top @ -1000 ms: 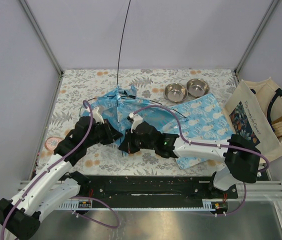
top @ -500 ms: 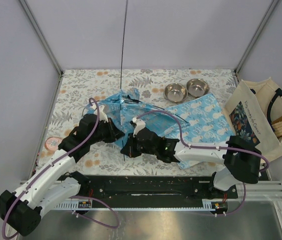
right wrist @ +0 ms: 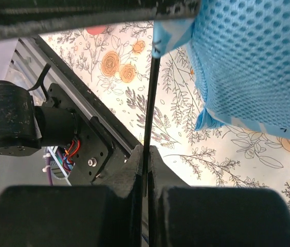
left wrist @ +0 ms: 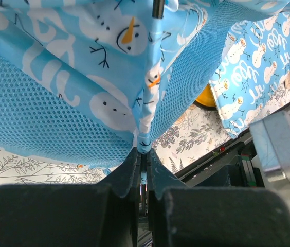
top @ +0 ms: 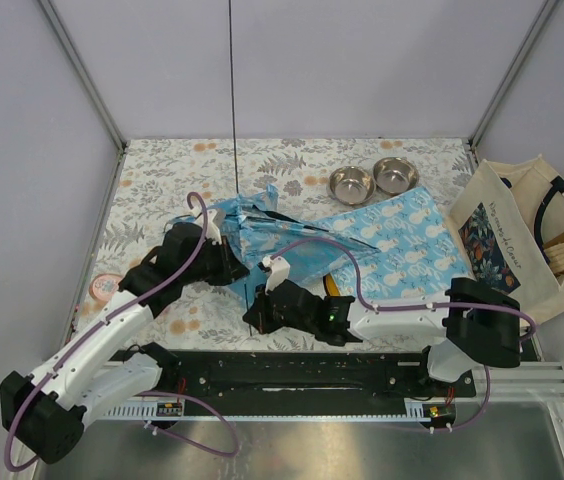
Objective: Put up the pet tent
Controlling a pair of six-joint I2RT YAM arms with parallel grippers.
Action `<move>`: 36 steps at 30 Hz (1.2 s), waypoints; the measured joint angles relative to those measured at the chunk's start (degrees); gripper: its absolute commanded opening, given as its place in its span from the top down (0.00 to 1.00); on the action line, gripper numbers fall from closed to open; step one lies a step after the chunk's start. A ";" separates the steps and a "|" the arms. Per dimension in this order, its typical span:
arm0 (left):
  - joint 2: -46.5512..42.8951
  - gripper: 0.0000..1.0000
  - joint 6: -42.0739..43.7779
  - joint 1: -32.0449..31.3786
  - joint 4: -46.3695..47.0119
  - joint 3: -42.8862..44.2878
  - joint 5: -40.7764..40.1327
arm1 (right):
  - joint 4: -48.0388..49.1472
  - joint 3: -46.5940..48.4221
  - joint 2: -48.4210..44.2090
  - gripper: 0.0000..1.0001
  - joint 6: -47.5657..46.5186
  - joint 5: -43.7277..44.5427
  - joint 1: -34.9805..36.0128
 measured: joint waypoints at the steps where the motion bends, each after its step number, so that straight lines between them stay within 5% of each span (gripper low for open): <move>1: 0.26 1.00 0.22 -0.02 -0.04 0.24 0.00 | 0.22 -0.33 0.00 1.00 -0.13 0.59 0.44; 9: 1.62 0.97 1.75 -0.04 -2.60 2.45 -0.04 | 0.94 -1.46 0.00 1.00 -0.24 2.80 3.37; 11: 1.88 0.79 2.14 -0.04 -3.21 3.15 -0.09 | 0.94 -1.46 0.00 1.00 -0.33 3.61 3.91; 15: 2.12 0.28 4.09 0.22 -1.99 4.31 -1.90 | -0.46 -1.40 -0.28 1.00 -0.55 3.30 5.42; 21: -0.81 0.06 6.62 0.72 0.07 5.64 -3.72 | -9.14 4.15 -4.13 1.00 0.87 3.67 8.74; 29: -12.35 0.01 11.26 0.74 -2.23 12.09 -4.15 | -15.63 9.07 -10.29 1.00 6.27 4.74 8.74; 36: -25.64 0.01 12.52 0.74 -4.90 13.84 -3.78 | -17.33 3.10 -17.40 1.00 10.64 0.07 8.74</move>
